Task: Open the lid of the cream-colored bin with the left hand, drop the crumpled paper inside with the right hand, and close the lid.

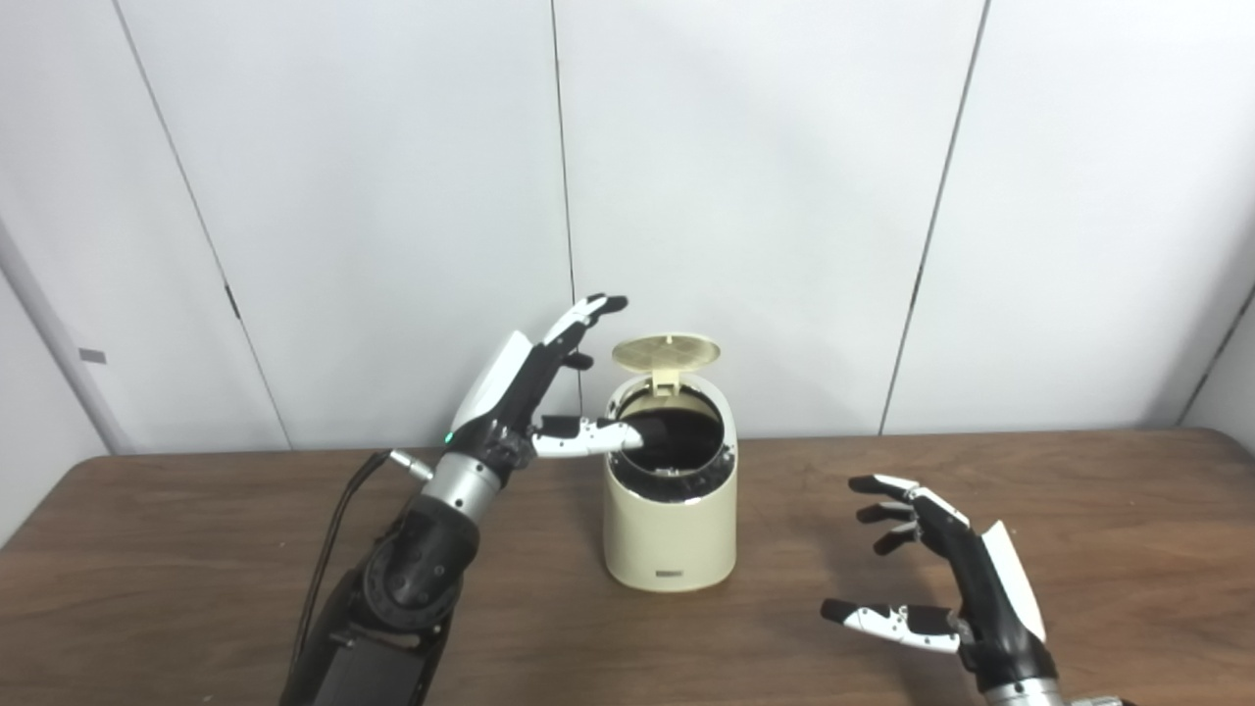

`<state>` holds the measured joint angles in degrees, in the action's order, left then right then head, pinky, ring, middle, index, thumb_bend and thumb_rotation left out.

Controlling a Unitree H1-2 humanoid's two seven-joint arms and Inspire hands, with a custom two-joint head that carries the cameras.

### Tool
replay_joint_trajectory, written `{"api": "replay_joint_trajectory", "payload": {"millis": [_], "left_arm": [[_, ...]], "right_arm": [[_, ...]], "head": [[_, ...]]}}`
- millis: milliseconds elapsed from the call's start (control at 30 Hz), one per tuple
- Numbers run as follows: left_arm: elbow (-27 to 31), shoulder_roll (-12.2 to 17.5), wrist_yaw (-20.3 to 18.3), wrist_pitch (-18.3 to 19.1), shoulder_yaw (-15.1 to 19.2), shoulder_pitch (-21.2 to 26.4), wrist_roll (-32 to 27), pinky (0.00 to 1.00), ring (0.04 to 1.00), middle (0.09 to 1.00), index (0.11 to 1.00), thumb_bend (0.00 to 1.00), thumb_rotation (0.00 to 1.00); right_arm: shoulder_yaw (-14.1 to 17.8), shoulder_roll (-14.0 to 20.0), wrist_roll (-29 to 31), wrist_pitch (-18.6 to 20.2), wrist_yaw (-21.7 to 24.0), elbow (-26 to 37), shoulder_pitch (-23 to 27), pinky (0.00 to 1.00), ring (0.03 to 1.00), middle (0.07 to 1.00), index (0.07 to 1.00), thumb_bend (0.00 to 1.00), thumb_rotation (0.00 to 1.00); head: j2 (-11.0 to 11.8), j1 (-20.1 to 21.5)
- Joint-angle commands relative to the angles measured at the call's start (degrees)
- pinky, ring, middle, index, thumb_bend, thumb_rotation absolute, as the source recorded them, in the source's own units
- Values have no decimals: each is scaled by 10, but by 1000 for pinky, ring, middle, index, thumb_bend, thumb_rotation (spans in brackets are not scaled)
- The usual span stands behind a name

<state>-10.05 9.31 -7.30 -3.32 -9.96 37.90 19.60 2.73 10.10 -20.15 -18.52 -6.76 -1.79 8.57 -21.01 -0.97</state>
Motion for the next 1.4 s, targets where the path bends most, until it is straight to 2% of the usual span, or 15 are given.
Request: {"api": "replay_joint_trajectory", "payload": {"millis": [0,467,600,700,867,1000,1200,1367], "left_arm": [[11,1,2,-7,0,35,1,795,946,968,950,901,416],[18,8,-27,-15,-15,43,5,860,925,902,872,897,450],[32,20,-26,-3,-28,43,43,833,907,858,822,882,460],[48,33,-15,3,-48,40,109,761,882,792,754,878,508],[71,44,-3,9,-68,33,192,671,851,685,659,891,505],[84,41,-8,20,-67,25,213,663,830,656,627,885,491],[92,42,-10,26,-67,16,229,677,840,661,630,870,484],[96,46,-9,20,-67,10,236,659,826,660,631,875,521]], "right_arm": [[2,0,3,-16,-13,19,14,489,659,762,713,784,0],[1,-3,1,-22,-24,11,18,480,651,764,719,757,0],[-1,-7,4,-17,-25,14,19,475,645,764,715,754,0],[-1,-9,8,-12,-23,20,19,472,644,765,714,750,0],[1,-8,11,-15,-21,16,21,497,658,764,721,746,0],[1,-6,9,-22,-25,12,23,501,662,763,721,747,0],[2,-7,10,-18,-27,12,22,496,649,757,721,756,0],[-1,-10,9,-16,-25,18,21,489,654,759,718,751,0]], "head": [[0,0],[0,6],[-1,6],[-1,6],[-3,6],[-3,9],[-5,9],[-7,9]]}}
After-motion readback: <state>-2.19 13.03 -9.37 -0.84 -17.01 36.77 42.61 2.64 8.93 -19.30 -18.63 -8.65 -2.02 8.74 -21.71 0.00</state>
